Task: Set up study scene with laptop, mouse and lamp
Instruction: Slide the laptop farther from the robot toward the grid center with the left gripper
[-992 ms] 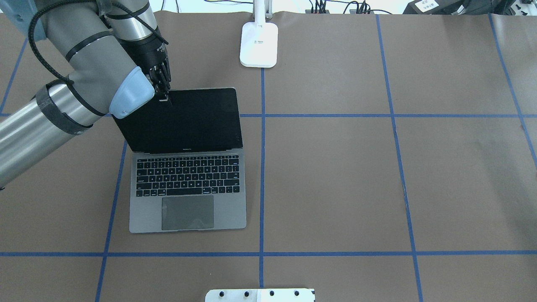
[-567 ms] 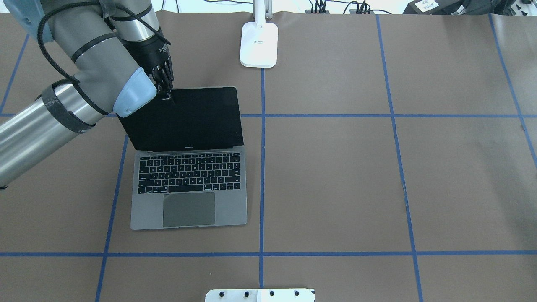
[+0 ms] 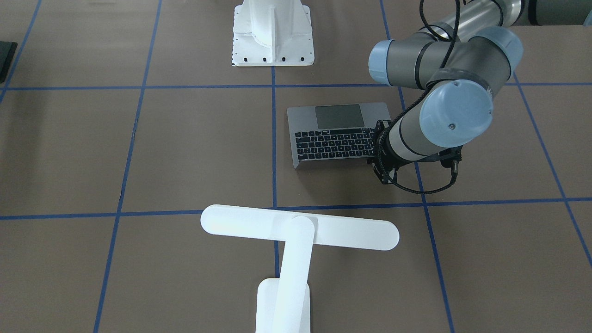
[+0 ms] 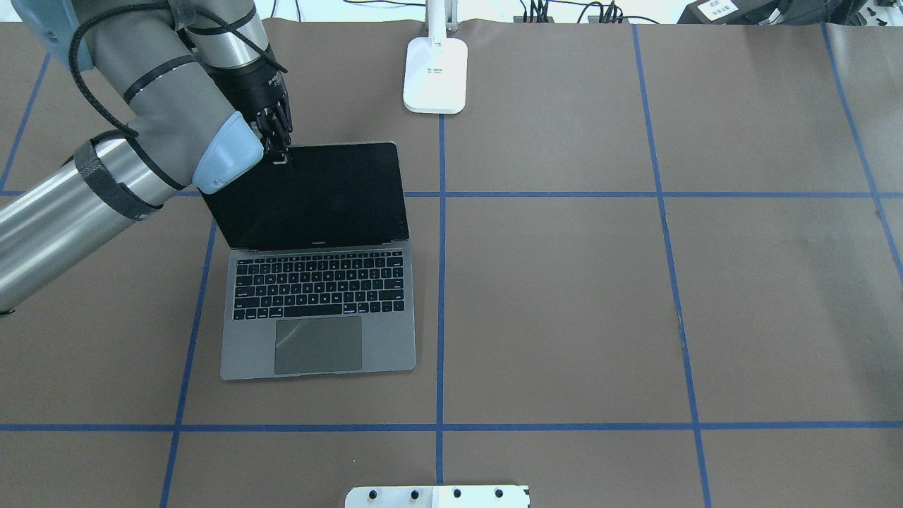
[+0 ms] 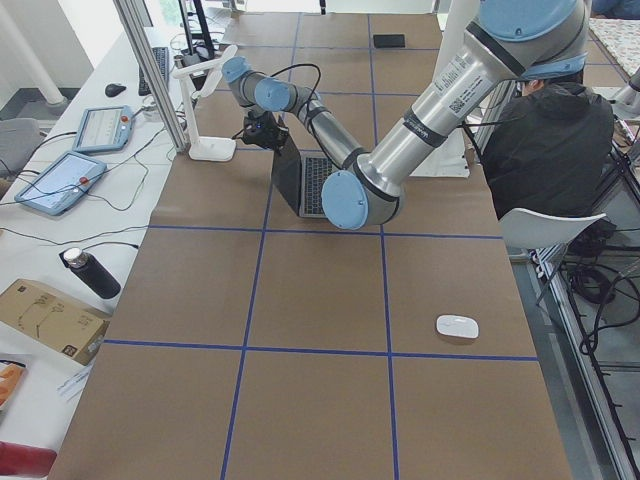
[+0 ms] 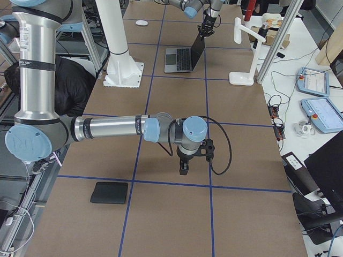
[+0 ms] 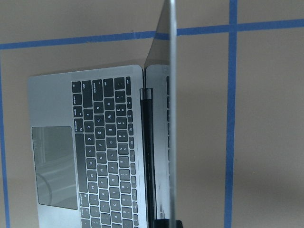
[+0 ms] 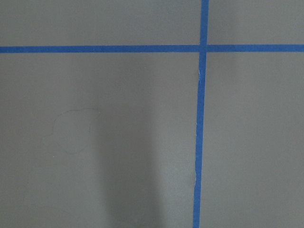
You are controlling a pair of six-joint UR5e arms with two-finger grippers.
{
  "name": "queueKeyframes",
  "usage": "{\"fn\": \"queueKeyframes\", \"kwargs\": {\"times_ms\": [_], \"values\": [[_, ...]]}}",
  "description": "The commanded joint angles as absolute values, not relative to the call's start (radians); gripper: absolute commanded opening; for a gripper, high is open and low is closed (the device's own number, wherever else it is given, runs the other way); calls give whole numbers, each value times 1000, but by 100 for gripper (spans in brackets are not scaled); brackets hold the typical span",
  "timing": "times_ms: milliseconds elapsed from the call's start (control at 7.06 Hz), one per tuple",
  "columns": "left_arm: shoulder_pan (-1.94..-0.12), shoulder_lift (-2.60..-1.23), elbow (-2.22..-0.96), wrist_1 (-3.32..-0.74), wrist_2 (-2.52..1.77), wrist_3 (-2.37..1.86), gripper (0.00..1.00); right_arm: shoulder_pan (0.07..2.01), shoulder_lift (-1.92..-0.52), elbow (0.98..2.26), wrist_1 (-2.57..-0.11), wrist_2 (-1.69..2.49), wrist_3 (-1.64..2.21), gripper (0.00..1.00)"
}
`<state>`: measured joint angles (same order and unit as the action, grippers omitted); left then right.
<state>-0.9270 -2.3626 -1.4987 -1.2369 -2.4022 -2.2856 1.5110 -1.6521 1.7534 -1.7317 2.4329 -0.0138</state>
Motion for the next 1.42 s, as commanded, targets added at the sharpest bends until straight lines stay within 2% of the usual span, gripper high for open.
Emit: {"fn": "queueKeyframes", "kwargs": {"times_ms": [0, 567, 708, 850, 992, 1275], "values": [[-928, -2364, -1499, -1238, -2402, -2286, 0, 1511, -1652, 1747, -1732, 2433, -15, 100], [-934, -2368, -1447, -1316, -2401, -2292, 0, 1511, -1652, 1747, -1730, 2433, -14, 100], [-934, -2368, -1448, -1325, -2401, -2292, 4, 1511, -1652, 1747, -1730, 2433, -14, 100], [-934, -2368, -1447, -1331, -2401, -2293, 78, 1511, -1652, 1747, -1732, 2433, -14, 100], [-933, -2370, -1448, -1331, -2401, -2293, 99, 1511, -1652, 1747, -1732, 2433, -14, 100], [-934, -2370, -1456, -1333, -2401, -2290, 100, 1509, -1652, 1747, -1730, 2433, -14, 100]]}}
